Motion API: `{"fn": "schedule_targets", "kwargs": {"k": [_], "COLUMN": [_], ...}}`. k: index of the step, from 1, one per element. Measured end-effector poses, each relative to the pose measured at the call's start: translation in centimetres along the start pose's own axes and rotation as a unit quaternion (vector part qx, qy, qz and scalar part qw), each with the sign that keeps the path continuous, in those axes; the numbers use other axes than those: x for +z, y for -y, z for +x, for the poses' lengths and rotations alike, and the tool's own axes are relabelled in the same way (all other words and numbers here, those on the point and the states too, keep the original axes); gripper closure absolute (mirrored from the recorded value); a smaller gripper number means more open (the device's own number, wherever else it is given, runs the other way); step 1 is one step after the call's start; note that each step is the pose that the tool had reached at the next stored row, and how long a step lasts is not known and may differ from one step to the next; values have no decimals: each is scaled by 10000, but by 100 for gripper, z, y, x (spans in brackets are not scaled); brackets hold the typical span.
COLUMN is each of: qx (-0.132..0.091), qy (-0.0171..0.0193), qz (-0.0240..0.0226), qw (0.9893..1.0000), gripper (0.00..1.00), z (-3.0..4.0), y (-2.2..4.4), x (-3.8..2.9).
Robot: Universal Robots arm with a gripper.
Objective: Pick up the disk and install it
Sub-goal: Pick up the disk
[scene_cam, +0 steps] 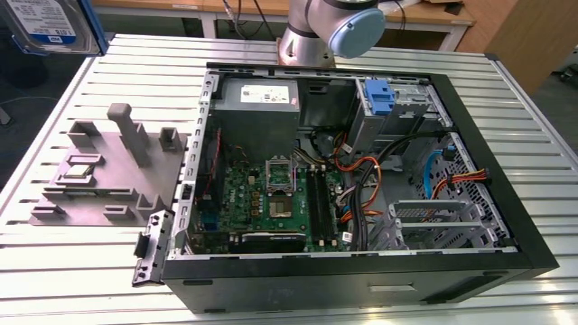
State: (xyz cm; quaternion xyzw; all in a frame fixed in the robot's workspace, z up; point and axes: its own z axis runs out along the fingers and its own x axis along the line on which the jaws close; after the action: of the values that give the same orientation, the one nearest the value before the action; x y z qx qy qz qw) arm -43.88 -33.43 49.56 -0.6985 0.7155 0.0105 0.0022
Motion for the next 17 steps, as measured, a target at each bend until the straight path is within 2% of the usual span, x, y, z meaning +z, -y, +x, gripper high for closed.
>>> {"fn": "schedule_targets", "kwargs": {"k": [5,17], "qx": [-1,0], "qy": [0,0], "qz": [0,0], "qw": [10000,10000], "gripper": [63,63], "z": [0,-3], "y": [15,102], "x": [0,-1]}}
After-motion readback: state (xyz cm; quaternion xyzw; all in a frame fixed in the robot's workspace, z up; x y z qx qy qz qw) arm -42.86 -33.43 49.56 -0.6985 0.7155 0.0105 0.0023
